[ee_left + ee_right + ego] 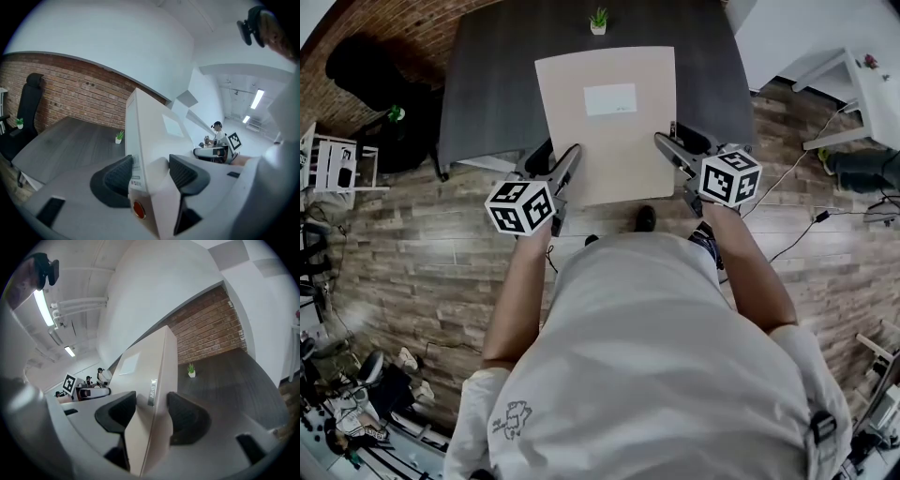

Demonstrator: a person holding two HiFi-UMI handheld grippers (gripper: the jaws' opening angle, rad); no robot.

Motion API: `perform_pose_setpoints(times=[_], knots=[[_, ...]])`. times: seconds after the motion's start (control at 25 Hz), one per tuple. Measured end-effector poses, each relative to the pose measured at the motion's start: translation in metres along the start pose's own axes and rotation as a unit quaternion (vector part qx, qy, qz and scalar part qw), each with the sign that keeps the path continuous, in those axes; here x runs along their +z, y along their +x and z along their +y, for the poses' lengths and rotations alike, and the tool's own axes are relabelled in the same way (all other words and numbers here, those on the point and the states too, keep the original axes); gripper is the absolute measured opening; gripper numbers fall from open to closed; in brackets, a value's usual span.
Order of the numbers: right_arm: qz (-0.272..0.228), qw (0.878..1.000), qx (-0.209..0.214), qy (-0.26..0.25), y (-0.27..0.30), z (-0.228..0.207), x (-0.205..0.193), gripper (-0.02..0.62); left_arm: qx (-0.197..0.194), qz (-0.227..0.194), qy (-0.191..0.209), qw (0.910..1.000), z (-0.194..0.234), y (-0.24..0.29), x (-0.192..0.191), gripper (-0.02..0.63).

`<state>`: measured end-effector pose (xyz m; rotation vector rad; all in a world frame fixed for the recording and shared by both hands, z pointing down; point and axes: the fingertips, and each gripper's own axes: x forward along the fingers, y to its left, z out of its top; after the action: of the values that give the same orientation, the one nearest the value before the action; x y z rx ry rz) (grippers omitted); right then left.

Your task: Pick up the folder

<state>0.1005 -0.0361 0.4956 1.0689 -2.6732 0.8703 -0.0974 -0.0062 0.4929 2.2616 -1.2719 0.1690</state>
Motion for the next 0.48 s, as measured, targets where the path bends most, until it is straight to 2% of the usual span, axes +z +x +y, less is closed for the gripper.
perform_pose_setpoints(times=[0.48], knots=[[-0.020,1.000,-0.019,-0.015,0.002,0.092,-0.039,0.224,-0.022,-0.005,0.011,0.9997,0.026,-0.088,-0.018,0.252]])
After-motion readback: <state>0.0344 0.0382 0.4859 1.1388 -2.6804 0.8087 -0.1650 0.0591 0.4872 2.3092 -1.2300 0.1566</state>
